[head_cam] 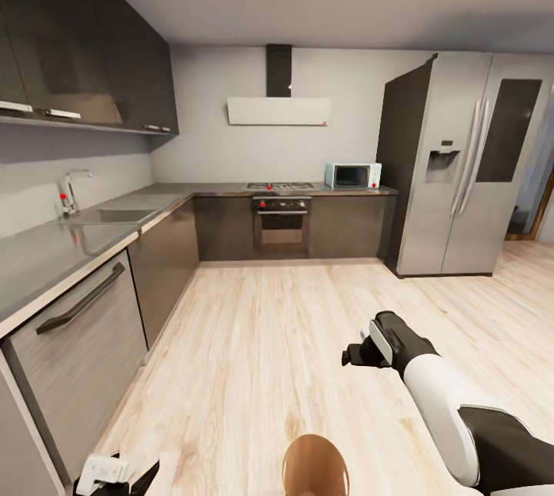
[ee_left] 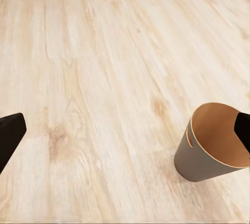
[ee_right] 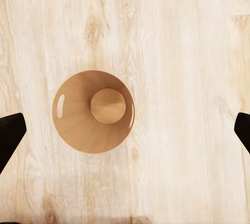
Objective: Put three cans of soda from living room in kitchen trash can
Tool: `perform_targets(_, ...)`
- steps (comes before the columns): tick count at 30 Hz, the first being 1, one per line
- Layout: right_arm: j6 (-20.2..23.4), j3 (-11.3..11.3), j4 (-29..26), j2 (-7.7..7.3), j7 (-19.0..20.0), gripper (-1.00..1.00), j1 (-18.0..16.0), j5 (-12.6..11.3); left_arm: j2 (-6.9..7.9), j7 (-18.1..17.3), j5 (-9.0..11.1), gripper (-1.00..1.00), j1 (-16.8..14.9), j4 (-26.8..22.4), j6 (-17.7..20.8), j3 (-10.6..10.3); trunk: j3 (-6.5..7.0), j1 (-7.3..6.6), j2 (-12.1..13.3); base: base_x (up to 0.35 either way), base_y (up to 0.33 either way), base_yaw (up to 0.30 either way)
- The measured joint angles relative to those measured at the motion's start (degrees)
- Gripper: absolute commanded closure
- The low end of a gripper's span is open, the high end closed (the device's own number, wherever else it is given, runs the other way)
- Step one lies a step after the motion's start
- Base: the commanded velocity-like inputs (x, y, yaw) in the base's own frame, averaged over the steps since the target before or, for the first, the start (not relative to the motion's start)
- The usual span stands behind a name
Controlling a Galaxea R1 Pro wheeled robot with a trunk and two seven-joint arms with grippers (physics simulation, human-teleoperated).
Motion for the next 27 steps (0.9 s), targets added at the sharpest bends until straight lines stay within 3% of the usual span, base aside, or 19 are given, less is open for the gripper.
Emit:
perform_targets(10,-0.02,0.00,0.05,0.02,0.03,-1.00,0.00,0.03,0.01,-0.32,0.17,-1.00,-0.03,4.05,-0.53,0.07,-1.80,2.20,-4.01,0.000,0.000,0.000)
perform_targets(12,-0.01,0.00,0.05,0.07,0.04,-1.00,0.00,0.01,-0.01,-2.63,0.24,-1.00,-0.22,5.49,-0.94,0.16,-2.15,2.64,-4.81,0.000,0.000,0.000)
perform_targets(27,0.04,0.02,0.05,0.11,0.12,-1.00,0.00,0.04,0.10,-4.81,0.18,-1.00,-0.79,4.70,-0.72,0.17,-5.76,5.93,-10.83,0.000,0.000,0.000)
